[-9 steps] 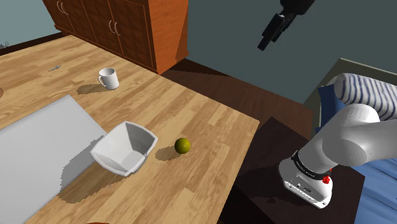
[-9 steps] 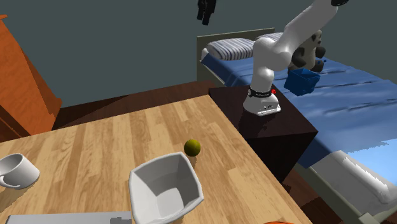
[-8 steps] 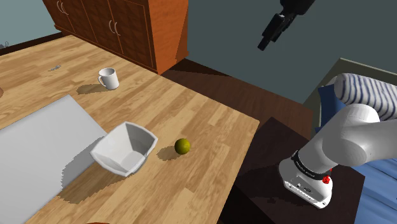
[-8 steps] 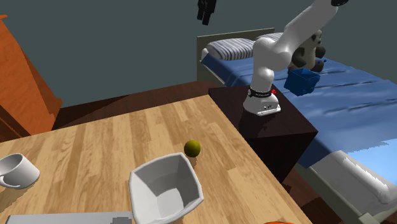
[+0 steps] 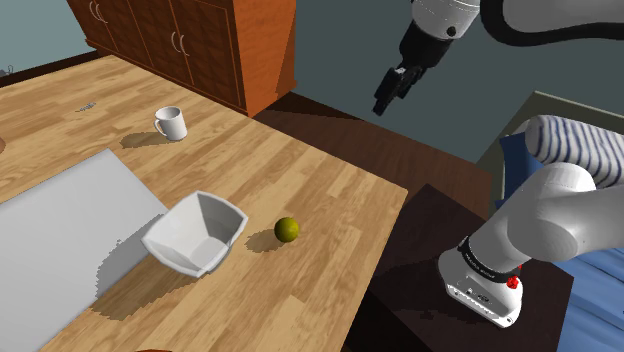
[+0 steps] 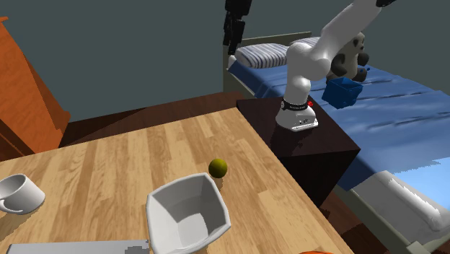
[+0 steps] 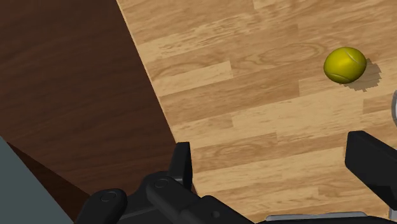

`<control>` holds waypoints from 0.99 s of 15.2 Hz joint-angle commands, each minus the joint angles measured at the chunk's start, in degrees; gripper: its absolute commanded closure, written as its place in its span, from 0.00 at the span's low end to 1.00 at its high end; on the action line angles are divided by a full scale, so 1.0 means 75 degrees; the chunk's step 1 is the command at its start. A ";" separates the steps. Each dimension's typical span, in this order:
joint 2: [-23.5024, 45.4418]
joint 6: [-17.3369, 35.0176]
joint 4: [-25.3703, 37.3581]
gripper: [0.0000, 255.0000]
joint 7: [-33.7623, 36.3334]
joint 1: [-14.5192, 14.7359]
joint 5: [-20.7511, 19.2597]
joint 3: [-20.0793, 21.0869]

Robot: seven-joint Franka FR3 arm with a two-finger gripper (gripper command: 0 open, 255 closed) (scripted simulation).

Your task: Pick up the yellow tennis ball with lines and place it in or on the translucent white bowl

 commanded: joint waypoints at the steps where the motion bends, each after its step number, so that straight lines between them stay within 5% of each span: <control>1: 0.0186 0.0398 -0.0257 0.00 0.0350 0.0037 0.0085 0.0353; 9: 0.1457 0.1757 -0.0600 0.00 0.1837 0.0016 0.0195 0.1845; 15: 0.2913 0.2744 -0.0429 0.00 0.3221 -0.0319 -0.0236 0.3096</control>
